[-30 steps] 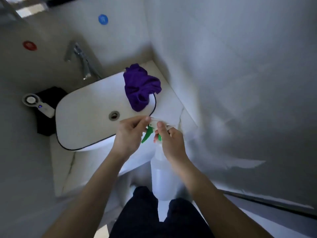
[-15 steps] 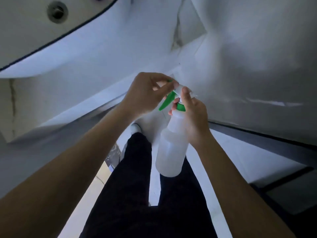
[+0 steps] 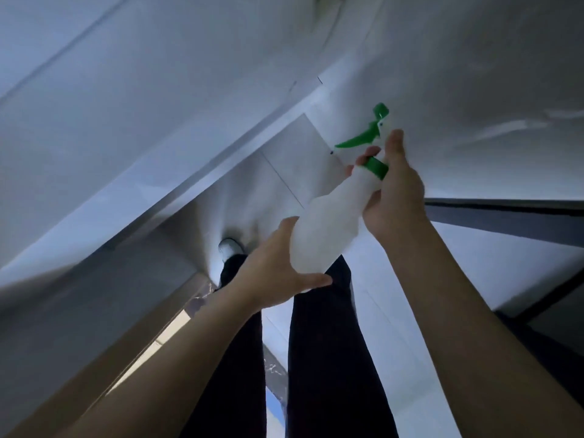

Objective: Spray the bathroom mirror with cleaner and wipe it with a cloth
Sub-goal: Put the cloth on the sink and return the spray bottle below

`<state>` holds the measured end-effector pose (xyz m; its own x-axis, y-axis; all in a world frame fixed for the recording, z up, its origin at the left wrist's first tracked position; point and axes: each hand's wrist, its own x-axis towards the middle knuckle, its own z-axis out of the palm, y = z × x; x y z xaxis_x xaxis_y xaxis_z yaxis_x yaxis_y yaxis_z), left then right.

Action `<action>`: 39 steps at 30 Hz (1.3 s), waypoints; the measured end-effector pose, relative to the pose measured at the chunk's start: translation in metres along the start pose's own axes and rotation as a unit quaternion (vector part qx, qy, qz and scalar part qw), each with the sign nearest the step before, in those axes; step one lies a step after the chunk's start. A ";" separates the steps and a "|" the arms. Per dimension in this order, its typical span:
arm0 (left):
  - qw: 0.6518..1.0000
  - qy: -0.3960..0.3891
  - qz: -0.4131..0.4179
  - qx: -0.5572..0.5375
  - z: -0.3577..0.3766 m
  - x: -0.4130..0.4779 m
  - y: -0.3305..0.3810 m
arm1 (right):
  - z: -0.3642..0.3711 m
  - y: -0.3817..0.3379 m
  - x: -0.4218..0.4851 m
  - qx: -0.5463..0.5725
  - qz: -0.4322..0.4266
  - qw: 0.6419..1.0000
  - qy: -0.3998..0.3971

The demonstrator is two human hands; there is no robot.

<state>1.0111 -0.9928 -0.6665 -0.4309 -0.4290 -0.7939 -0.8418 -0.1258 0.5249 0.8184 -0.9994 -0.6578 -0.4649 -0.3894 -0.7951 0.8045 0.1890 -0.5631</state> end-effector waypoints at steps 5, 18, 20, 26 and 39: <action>0.999 0.048 0.020 0.005 -0.007 0.051 -0.048 | 0.001 0.049 0.040 -0.111 -0.055 0.991 -0.042; 0.993 0.087 -0.002 -0.083 -0.024 0.158 -0.098 | -0.007 0.136 0.134 -0.415 0.042 0.882 -0.220; 0.991 0.091 0.002 -0.096 -0.020 0.172 -0.100 | -0.005 0.139 0.150 -0.403 0.042 0.887 -0.222; 0.989 0.112 -0.006 -0.099 -0.012 0.200 -0.118 | 0.001 0.143 0.194 -0.447 -0.074 0.862 -0.225; 0.967 0.231 0.005 -0.111 -0.037 0.208 -0.135 | 0.094 0.122 0.256 -0.511 -0.366 0.737 -0.247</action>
<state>1.0471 -1.0986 -0.8914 -0.2037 -0.7783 -0.5940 -0.7259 -0.2870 0.6251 0.8320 -1.1605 -0.9084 -0.2412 -0.9578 -0.1564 -0.4111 0.2468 -0.8776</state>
